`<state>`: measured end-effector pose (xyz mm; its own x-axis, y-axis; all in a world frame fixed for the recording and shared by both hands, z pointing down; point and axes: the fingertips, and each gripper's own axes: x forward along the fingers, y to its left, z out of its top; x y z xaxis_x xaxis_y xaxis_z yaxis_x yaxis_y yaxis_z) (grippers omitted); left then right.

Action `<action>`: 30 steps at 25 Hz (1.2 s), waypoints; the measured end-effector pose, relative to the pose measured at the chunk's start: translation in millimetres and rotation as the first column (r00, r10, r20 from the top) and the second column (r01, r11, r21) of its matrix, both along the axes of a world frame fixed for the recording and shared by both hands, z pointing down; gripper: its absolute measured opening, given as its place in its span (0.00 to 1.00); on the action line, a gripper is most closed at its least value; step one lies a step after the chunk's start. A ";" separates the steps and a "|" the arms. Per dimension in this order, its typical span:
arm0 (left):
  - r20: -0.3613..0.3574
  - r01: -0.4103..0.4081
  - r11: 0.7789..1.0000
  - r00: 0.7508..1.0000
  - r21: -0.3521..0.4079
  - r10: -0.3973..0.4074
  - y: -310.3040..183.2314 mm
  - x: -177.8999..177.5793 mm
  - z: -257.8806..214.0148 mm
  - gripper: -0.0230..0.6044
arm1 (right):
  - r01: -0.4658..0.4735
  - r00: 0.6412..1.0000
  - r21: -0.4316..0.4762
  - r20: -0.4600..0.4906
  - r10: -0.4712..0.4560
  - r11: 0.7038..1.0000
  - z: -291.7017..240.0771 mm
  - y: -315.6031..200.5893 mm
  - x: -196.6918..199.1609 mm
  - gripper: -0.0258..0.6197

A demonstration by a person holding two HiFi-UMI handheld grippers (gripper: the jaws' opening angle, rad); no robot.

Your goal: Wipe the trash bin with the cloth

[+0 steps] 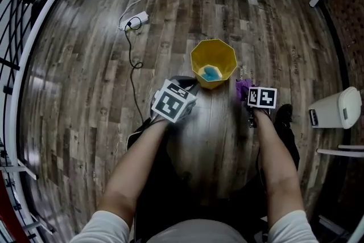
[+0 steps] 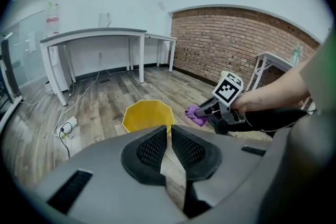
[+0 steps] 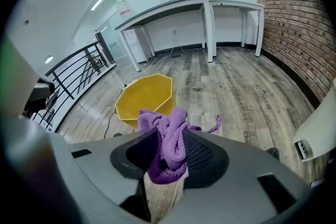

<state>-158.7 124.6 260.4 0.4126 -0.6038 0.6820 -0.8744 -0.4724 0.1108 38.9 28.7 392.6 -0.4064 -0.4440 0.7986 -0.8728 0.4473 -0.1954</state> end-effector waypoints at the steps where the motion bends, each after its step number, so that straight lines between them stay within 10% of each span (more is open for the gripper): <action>1: -0.006 0.007 1.000 1.000 0.004 -0.007 3.9 -0.7 -5.6 0.08 | -0.001 1.000 0.004 0.002 0.001 1.000 -5.5 2.5 0.7 0.26; 30: -0.187 0.129 0.989 0.976 0.073 -0.113 27.8 -0.4 -81.6 0.04 | -0.010 0.998 0.166 0.069 -0.001 0.986 -132.3 9.1 -6.2 0.26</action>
<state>-159.1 152.4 178.8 0.4453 -0.7088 0.5471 -0.8945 -0.3789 0.2371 32.7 37.8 260.2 -0.4554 -0.5704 0.6835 -0.8619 0.4747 -0.1781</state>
